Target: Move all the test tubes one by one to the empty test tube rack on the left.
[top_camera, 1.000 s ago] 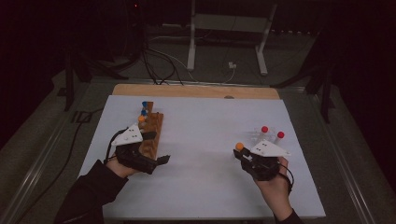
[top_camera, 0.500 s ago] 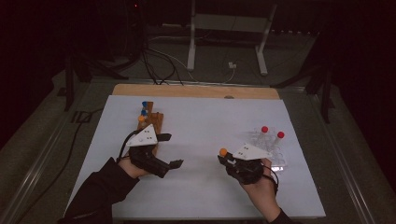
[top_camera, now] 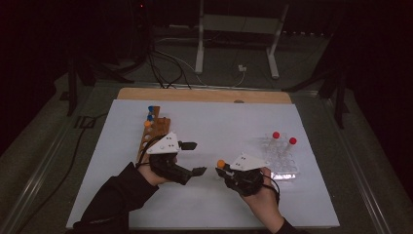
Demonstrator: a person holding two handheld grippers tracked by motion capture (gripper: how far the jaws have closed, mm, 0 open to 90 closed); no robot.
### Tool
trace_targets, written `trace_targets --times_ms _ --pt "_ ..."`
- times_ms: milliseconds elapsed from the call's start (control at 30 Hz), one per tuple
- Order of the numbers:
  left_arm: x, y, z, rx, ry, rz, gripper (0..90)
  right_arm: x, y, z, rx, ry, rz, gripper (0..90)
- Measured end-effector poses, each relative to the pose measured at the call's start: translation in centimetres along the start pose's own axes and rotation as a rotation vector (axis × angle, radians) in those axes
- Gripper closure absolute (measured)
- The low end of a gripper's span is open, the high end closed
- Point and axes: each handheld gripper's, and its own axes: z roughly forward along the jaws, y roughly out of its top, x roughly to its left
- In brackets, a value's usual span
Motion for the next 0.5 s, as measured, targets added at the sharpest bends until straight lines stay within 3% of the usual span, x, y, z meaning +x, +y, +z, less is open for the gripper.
trace_targets --times_ms 233,500 --pt "-0.7 0.5 1.8 -0.001 -0.038 0.019 31.8 0.4 0.0 0.3 0.004 0.020 -0.003 74.4" --pt "-1.2 0.1 3.6 0.028 -0.039 0.039 48.9 0.5 0.1 0.2 -0.002 0.024 -0.009 74.4"
